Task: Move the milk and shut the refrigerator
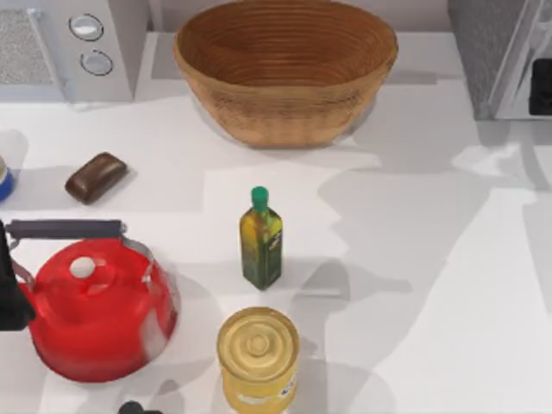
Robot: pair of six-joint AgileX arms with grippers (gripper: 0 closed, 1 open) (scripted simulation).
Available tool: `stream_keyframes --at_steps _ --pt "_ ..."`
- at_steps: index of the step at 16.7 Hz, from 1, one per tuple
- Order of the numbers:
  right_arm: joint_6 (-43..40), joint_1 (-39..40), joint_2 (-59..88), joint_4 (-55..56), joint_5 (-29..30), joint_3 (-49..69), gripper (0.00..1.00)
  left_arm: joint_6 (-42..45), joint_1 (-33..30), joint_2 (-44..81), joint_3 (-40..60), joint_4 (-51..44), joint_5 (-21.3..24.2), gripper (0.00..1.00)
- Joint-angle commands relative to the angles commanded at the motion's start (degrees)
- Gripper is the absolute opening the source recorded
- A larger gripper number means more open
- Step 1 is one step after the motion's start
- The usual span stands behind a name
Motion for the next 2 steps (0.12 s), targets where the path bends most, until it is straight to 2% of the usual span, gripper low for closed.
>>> stream_keyframes --at_steps 2 --pt "-0.07 0.01 0.55 -0.26 0.06 0.6 1.0 0.0 0.0 0.0 0.0 0.0 0.0 1.0"
